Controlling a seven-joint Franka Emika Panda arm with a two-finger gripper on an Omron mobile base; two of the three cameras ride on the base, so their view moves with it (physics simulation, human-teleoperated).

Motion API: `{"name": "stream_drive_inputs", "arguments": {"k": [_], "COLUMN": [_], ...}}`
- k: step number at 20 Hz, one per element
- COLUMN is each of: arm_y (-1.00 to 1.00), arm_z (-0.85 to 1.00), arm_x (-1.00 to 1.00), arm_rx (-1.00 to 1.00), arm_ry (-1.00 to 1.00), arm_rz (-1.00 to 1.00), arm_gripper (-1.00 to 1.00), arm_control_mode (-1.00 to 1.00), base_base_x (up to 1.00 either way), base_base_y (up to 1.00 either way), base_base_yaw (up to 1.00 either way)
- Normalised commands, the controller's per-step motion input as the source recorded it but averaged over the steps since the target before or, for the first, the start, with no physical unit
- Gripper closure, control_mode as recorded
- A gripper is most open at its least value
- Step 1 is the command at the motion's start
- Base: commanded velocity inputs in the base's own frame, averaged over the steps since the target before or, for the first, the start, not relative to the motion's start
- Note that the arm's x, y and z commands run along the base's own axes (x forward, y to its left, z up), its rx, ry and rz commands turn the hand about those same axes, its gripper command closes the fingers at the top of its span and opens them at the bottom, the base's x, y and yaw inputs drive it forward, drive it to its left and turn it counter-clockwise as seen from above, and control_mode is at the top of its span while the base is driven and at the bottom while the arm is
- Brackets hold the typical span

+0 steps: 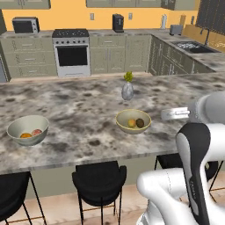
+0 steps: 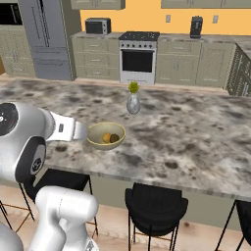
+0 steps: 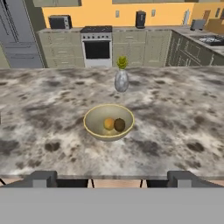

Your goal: Take the fruits from the plate on the dining counter and place two fruits in each bowl.

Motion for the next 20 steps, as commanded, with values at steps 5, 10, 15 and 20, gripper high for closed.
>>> {"name": "stream_drive_inputs", "arguments": {"k": [5, 10, 15, 20], "arm_y": [-0.11, -0.22, -0.40, -0.19], "arm_z": [-0.05, -0.05, -0.27, -0.13], "arm_x": [0.14, 0.11, 0.09, -0.02], "arm_rx": [0.00, 0.00, 0.00, 0.00], "arm_ry": [0.00, 0.00, 0.00, 0.03], "arm_rz": [0.00, 0.00, 0.00, 0.00], "arm_gripper": [-1.00, -1.00, -1.00, -1.00], "arm_control_mode": [-1.00, -1.00, -1.00, -1.00], "base_base_x": [0.00, 0.00, 0.00, 0.00], "base_base_y": [0.00, 0.00, 0.00, 0.00], "base_base_yaw": [0.00, 0.00, 0.00, 0.00]}}
